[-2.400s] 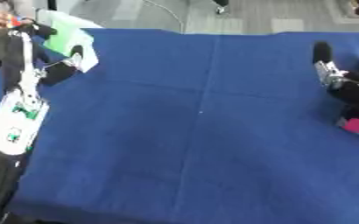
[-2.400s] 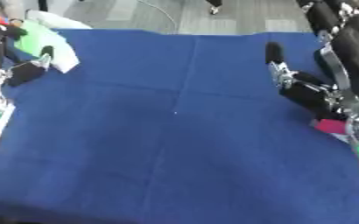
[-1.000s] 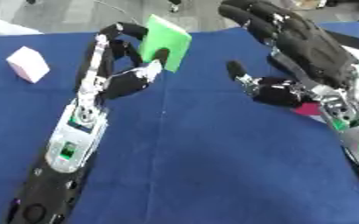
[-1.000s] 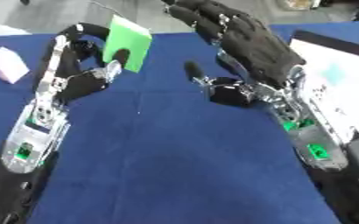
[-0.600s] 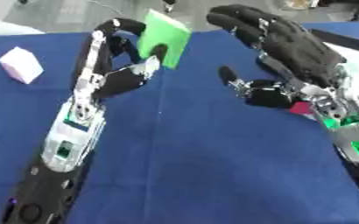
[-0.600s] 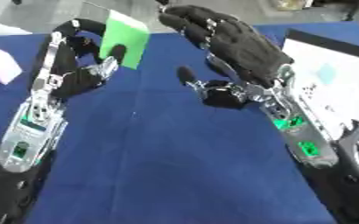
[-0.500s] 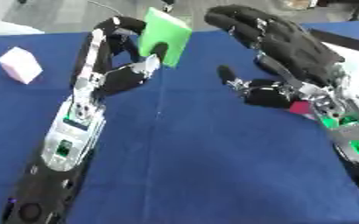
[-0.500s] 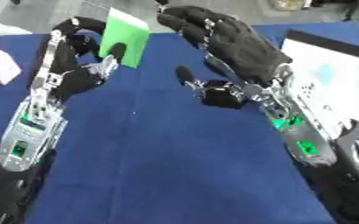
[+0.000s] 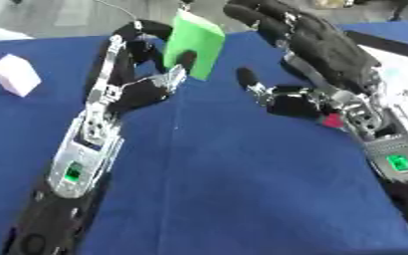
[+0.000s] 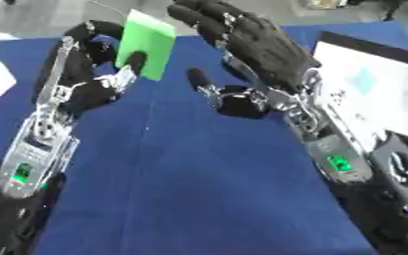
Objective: Pick up the objects with one hand, pass them to the other hand, and then place them into the box on the other side of the table.
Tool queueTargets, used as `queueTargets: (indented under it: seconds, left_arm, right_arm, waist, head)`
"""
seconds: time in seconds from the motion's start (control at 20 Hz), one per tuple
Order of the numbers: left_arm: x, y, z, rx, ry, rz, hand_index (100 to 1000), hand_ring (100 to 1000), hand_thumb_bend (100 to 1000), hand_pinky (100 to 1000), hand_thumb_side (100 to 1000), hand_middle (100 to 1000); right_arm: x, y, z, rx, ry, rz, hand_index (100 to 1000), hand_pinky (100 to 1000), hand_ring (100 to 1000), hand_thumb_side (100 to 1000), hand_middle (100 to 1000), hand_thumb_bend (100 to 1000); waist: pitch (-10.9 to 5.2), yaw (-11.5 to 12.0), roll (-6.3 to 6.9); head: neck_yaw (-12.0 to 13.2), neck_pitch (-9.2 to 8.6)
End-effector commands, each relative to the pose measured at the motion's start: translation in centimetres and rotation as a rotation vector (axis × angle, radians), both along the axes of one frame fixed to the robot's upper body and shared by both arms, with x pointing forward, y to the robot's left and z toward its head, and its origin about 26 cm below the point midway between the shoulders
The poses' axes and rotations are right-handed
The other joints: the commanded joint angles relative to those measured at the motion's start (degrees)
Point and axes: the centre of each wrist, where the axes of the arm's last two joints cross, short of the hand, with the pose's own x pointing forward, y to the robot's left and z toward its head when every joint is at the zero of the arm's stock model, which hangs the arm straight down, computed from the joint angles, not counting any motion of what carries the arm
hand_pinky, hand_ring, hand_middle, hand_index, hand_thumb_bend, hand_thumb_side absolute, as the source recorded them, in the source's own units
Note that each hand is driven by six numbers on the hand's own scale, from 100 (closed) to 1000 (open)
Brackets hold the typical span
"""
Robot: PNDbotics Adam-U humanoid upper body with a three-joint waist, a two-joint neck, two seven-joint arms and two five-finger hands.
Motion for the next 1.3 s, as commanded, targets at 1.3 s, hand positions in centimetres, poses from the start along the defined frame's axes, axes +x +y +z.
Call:
queueTargets:
  seconds: [1.3]
  left_arm:
    - [-1.1,0.8,2.5,0.182,-0.138,-0.251,428,291,205,498,100,213]
  right_arm:
    - [-0.1,-1.1,1.6,-0.104,-0.064,0.035,1000,796,945,100,949,100]
  waist:
    - [0.15,-0.55,-0.68]
  head:
    - [-1.02,-0.15]
